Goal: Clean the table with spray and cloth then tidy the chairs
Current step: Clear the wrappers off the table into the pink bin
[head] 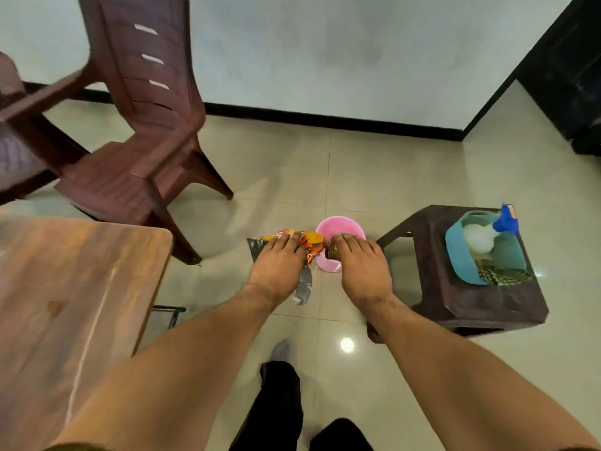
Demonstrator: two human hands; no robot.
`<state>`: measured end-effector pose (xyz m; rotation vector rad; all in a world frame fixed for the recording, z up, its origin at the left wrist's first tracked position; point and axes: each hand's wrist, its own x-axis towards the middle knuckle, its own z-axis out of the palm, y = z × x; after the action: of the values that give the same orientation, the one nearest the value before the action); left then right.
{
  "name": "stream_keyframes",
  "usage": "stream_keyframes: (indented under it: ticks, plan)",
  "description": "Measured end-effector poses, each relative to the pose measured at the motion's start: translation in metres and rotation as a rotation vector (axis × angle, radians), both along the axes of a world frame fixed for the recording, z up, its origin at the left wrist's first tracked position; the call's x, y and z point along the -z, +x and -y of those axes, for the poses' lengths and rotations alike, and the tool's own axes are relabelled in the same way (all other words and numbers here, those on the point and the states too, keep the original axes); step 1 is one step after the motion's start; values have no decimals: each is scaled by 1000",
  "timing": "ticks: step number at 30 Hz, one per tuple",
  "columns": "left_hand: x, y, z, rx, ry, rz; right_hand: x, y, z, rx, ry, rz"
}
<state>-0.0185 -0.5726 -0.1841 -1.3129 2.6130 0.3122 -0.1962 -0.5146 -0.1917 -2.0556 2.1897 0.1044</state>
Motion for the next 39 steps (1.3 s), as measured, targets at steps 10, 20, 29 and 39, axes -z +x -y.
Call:
stream_keyframes:
  ticks: [10, 20, 29, 39]
  plan:
    - [167, -75, 123, -24, 130, 115, 185, -113, 127, 65, 161, 48]
    - [290, -152, 212, -55, 152, 143, 348, -166, 219, -91, 434, 88]
    - [337, -172, 224, -51, 200, 147, 419, -171, 220, 77, 494, 341]
    - [326, -208, 205, 71, 390, -53, 376, -189, 181, 142, 179, 838]
